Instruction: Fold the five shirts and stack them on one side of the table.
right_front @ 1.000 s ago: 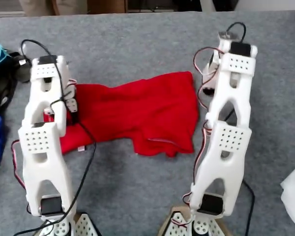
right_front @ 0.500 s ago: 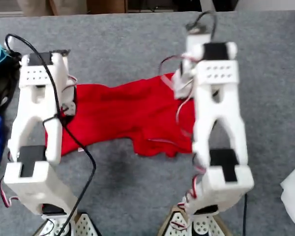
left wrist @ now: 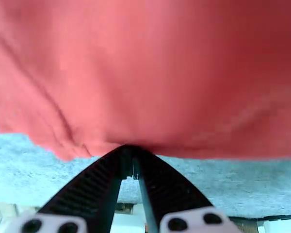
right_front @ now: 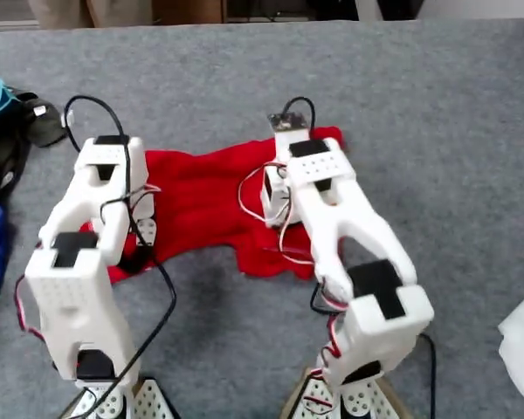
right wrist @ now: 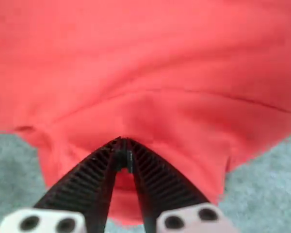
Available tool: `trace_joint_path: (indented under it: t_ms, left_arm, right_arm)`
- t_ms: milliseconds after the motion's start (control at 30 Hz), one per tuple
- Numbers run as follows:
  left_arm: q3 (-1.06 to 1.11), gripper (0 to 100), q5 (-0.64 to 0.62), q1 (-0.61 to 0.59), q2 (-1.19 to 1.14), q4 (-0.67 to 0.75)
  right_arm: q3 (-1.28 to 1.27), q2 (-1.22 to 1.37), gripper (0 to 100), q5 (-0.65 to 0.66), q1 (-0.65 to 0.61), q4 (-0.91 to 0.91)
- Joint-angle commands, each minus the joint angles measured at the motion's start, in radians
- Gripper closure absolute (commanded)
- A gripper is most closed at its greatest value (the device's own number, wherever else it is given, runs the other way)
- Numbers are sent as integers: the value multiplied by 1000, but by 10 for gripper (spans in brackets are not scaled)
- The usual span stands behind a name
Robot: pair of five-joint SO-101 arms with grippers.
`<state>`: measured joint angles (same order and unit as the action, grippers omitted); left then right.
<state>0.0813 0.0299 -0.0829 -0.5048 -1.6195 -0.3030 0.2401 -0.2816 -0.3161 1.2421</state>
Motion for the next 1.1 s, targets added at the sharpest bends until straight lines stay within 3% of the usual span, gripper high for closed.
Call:
trace_joint_path:
  t_ms: [0,267,533,733,933,1067]
  left_arm:
    - [-138,980,-9,2,-113,-64]
    - [-272,980,-9,0,-297,-72]
    - [-344,980,-2,-48,-309,-84]
    - [-439,980,97,-135,-289,-141]
    - [-407,967,219,-199,-91,-141]
    - [-387,842,290,-239,88,-141]
  right_arm:
    - [-2,47,992,-6,-28,-14]
    - [-7,71,993,-12,-182,124]
    - [-8,76,993,-15,-282,146]
    - [12,41,993,-37,-280,170]
    - [116,-154,992,-5,-205,321]
    - [214,-295,991,64,-122,356]
